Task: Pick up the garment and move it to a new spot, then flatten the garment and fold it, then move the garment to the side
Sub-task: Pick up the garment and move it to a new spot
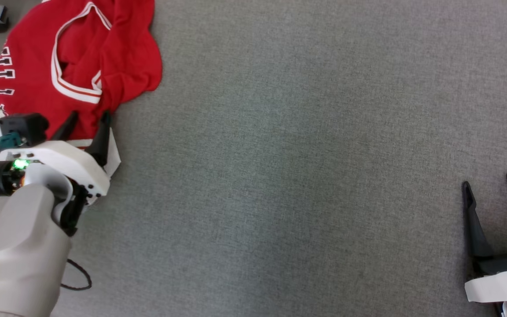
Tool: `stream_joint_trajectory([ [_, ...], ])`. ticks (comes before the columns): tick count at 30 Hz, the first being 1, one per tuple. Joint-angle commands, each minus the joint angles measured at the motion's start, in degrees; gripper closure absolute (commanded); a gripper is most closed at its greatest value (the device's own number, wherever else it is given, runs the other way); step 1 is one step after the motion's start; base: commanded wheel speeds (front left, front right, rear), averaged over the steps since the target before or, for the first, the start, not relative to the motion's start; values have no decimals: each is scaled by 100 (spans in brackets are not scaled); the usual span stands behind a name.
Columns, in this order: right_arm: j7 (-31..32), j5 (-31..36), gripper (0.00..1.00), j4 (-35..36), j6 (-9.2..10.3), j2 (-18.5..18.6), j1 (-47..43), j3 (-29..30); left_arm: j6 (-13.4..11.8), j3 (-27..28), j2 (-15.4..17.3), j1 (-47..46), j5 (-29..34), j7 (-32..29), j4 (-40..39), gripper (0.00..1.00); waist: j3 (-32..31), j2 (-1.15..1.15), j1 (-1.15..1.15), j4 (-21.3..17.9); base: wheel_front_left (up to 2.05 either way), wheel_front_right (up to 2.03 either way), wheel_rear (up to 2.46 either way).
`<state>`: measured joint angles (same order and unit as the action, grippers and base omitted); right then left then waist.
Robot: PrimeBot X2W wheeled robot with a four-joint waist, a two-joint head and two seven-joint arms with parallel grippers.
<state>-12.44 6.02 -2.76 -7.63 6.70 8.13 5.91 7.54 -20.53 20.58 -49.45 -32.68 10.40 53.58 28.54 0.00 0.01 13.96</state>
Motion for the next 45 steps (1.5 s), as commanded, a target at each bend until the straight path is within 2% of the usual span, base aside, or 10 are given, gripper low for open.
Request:
stream_joint_trajectory([
  [1, 130, 98, 0, -203, 26, 101, 65, 80, -10, -60, -38, -111, 36, 21, 147, 0, 45, 0, -1, -13, 0, 0, 0],
  [9, 242, 101, 0, -34, 26, 99, -16, 59, -10, -335, -109, -433, -108, -53, 825, 0, 129, 0, -1, -47, 0, 0, 0],
  [10, 259, 98, 0, -18, 26, 95, -14, 54, -10, -351, -110, -460, -151, -70, 884, 54, 133, 0, -1, -49, 0, 0, 0],
  [11, 266, 94, 0, -9, 26, 92, -10, 47, -10, -338, -111, -486, -219, -57, 940, 100, 134, 0, -1, -51, 0, 0, 0],
  [18, 165, -7, 0, -109, 26, -26, -55, -1, -10, -116, 19, -635, -568, 257, 1133, 100, -151, 0, -1, -113, 0, 0, 0],
  [23, 27, -113, 0, -295, 21, -104, -148, -58, -10, 32, 250, -613, -710, 380, 1045, 100, -547, 0, -1, -224, 0, 0, 0],
  [30, -195, -367, 0, -729, 21, -234, -282, -108, -10, -40, 827, -672, -676, 318, 492, 100, -1369, 0, -1, -524, 0, 0, 0],
  [37, -274, -587, 0, -1073, 21, -327, -528, -188, -10, -157, 1373, -504, -812, -315, -882, 100, -2025, 0, -1, -906, 0, 0, 0],
  [41, -275, -734, 0, -1028, 21, -358, -661, -167, -59, -220, 1583, -194, -961, -917, -2144, 100, -2220, 0, -1, -1117, 0, 0, 0],
  [45, -276, -801, 0, -961, 21, -373, -750, -172, -291, -343, 1730, 307, -1087, -1583, -3633, 100, -2283, 0, -1, -1367, 0, 0, 0],
])
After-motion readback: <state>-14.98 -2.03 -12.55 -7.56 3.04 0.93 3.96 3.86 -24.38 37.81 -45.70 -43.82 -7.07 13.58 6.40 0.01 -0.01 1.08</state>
